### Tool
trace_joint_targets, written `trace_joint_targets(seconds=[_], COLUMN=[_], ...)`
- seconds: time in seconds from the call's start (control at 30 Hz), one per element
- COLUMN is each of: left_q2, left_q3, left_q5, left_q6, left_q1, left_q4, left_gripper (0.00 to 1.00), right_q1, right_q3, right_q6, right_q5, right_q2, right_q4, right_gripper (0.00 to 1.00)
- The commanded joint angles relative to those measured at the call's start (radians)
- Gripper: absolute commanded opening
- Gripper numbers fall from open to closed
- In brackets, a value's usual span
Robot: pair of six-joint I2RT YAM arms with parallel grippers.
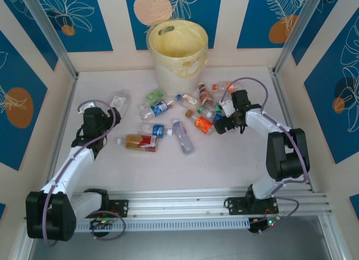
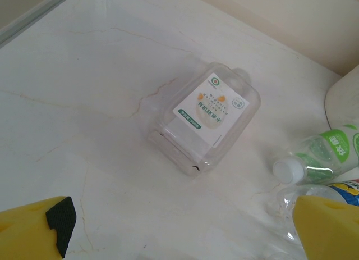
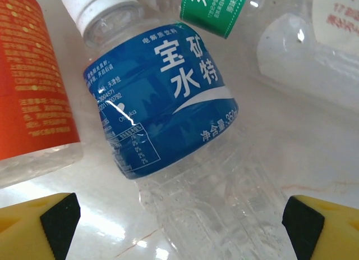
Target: Put the plastic bottles in the bin
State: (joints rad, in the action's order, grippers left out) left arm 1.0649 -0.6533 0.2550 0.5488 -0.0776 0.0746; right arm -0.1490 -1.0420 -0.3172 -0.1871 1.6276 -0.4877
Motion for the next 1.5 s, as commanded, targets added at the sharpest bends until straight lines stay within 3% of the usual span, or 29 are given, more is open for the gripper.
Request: trace_joint_targets(seconds=[0.0,0.2,0.33,0.6,0.7,0.77,0.87,1.03,1.2,1.3,1.47], left_q2=[-0.025,-0.013,-0.007,0.006,0.027,0.04,0.055,0.071,0.101,0.106,0.105], left_q3=[0.021,0.015,0.0,-0.008,-0.021,-0.03,-0.043,-0.046,-0.06,-0.062,-0.06], left_q5=[-0.001,-0.002,-0.002,-0.003,-0.017,-0.028,-0.037,-0.059,-0.144,-0.169,-0.203], left_q6=[0.021,0.039,0.041,0.054,0.061,0.063,0.068,0.073,0.087,0.099,0.1], left_q1=[0.016,0.027,0.032,0.041,0.044,0.045,0.046,0.05,0.061,0.069,0.082], left_q4=[-0.007,0.014,0.033,0.03,0.03,0.03,0.034,0.027,0.024,0.03,0.038], left_gripper=[1.0,1.0,1.0,1.0,1.0,1.0,1.0,1.0,1.0,1.0,1.0], right_q1=[0.015,0.021,0.019,0.02,0.02,0.02,0.023,0.025,0.017,0.008,-0.042], right_q3=[-0.059,-0.171,-0.167,-0.099,-0.083,-0.092,-0.101,-0.14,-0.208,-0.303,-0.536], right_q6=[-0.108,-0.212,-0.253,-0.319,-0.324,-0.33,-0.305,-0.148,0.077,0.218,0.387], right_q5=[-0.002,-0.047,-0.025,0.036,0.043,0.09,0.165,0.43,0.655,0.678,0.613], right_q2=[0.049,0.196,0.214,0.106,0.051,0.012,-0.061,-0.209,-0.253,-0.205,-0.057], right_q4=[-0.036,-0.091,-0.062,-0.023,-0.014,-0.045,-0.06,0.023,0.254,0.345,0.365], right_gripper=[0.94,0.86,0.82,0.59,0.57,0.5,0.49,0.5,0.53,0.51,0.51])
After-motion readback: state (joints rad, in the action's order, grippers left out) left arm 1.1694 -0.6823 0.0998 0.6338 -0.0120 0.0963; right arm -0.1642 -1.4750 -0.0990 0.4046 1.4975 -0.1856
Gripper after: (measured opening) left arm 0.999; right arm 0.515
